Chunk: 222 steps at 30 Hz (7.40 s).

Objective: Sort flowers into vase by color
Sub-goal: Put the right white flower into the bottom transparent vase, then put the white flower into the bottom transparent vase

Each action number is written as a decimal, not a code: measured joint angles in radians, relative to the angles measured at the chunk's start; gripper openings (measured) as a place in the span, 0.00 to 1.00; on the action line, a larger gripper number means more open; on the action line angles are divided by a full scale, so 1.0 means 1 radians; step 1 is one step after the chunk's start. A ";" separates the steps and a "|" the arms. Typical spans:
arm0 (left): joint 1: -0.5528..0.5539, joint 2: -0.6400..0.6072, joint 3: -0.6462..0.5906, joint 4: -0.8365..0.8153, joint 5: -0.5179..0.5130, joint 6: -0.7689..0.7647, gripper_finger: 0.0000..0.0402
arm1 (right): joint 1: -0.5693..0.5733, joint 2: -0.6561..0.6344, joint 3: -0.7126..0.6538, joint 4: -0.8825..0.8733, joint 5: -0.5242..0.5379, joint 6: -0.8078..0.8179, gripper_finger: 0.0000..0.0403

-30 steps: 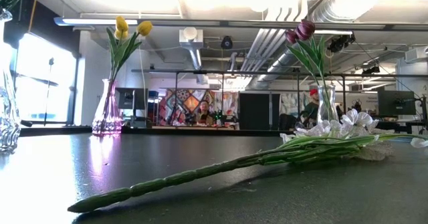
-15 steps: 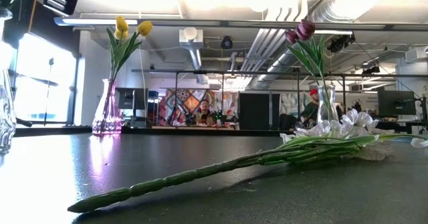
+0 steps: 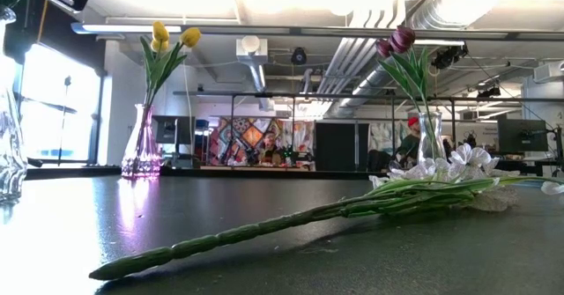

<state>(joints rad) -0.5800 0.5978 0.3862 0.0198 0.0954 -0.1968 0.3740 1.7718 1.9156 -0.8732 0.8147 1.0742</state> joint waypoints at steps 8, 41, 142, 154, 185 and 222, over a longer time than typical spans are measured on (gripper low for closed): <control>0.000 -0.064 0.000 -0.016 0.005 -0.038 0.51 | -0.001 0.004 0.000 -0.047 -0.066 0.109 0.32; 0.001 -0.187 0.057 -0.229 0.041 -0.393 0.71 | 0.006 0.103 0.000 -0.175 -0.408 0.445 0.32; 0.005 -0.090 0.542 -0.865 -1.126 -0.247 0.71 | 0.141 0.637 0.105 -0.465 -0.661 0.662 0.32; 0.005 -0.090 0.542 -0.861 -1.206 -0.334 0.71 | 0.095 0.640 0.167 -0.583 -0.516 0.165 0.32; 0.005 -0.090 0.542 -0.869 -1.141 -0.379 0.71 | 0.095 0.628 0.199 -0.541 -0.513 0.121 0.32; 0.004 -0.090 0.543 -0.952 -0.718 -0.267 0.71 | 0.095 0.623 0.204 -0.373 -0.773 1.256 0.46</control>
<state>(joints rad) -0.5756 0.5076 0.9291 -0.9319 -0.6230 -0.4638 0.4689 2.3951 2.1192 -1.2461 0.0420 2.3301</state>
